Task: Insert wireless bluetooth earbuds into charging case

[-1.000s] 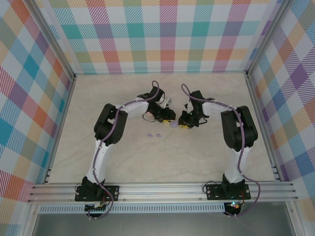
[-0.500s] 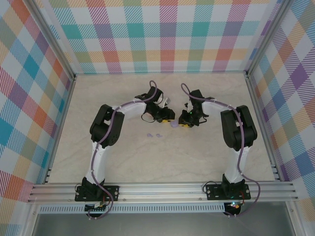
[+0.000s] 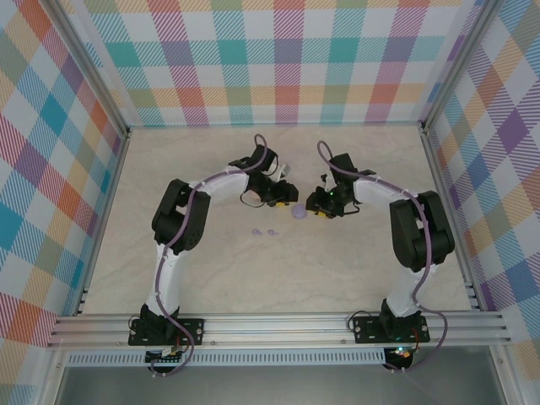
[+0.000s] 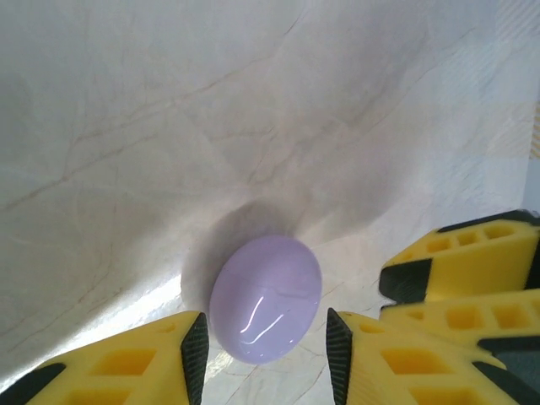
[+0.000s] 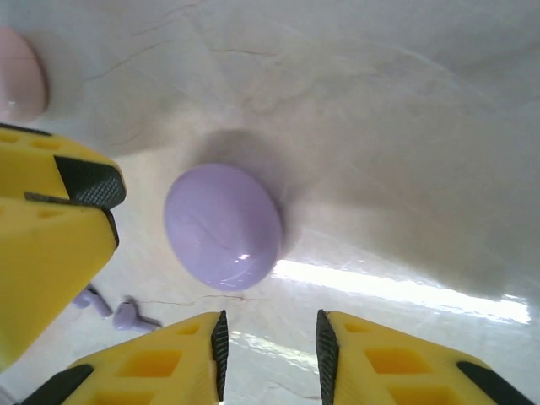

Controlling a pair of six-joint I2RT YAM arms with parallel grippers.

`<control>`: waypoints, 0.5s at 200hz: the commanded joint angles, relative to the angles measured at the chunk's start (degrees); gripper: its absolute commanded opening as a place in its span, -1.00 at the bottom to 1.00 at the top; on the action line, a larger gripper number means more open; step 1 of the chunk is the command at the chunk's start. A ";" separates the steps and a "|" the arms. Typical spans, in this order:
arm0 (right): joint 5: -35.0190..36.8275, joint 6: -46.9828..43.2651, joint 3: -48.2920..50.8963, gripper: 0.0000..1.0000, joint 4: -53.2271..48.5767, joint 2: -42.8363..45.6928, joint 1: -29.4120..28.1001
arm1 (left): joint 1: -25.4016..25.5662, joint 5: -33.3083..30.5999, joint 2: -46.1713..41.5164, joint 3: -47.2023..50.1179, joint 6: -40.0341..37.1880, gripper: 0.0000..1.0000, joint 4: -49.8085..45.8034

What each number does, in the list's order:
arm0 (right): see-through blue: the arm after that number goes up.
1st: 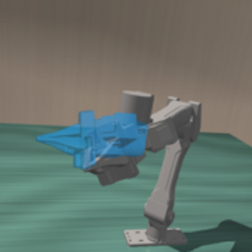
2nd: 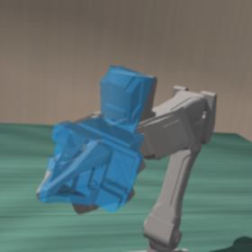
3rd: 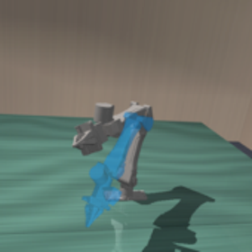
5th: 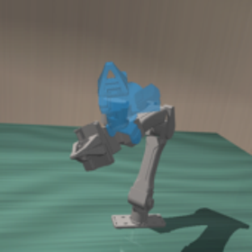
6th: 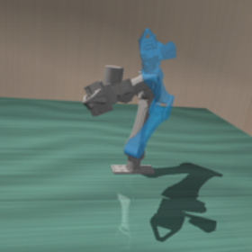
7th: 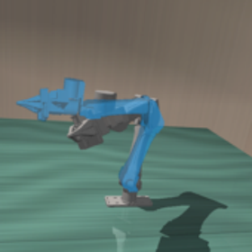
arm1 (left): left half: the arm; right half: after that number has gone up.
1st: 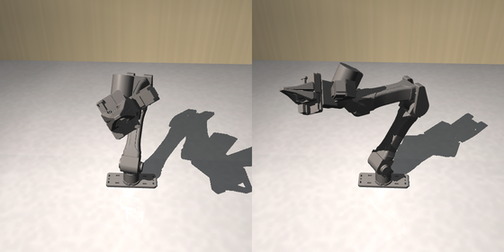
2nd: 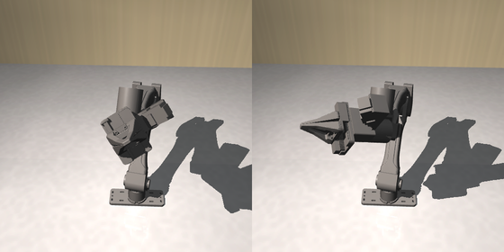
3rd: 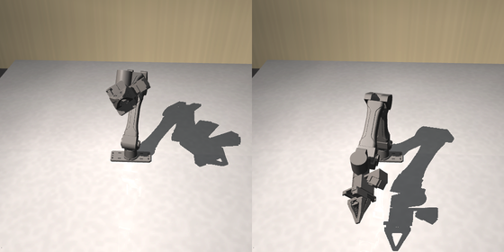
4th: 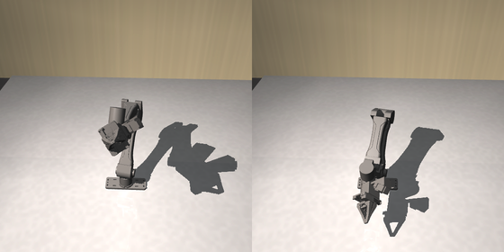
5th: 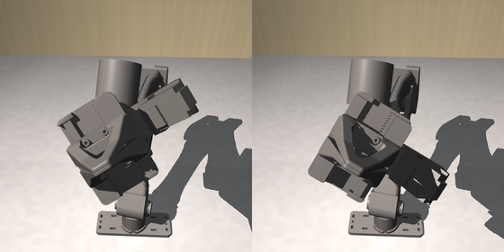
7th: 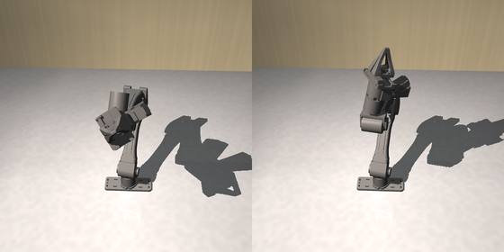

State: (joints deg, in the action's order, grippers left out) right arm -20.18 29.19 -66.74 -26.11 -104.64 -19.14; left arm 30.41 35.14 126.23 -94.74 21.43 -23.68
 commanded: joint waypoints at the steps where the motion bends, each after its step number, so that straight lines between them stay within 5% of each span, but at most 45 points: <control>1: -4.88 3.48 2.08 -0.27 5.03 0.50 0.24 | -0.87 2.09 2.27 -3.61 -2.43 -0.13 -0.94; 100: -7.24 7.46 2.98 -0.40 9.86 -4.32 0.29 | -1.23 5.61 6.82 -7.04 -4.56 -0.14 -2.51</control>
State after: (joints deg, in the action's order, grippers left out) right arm -25.85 35.51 -64.31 -17.65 -107.90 -19.14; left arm 29.47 38.35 132.73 -100.66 18.31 -25.39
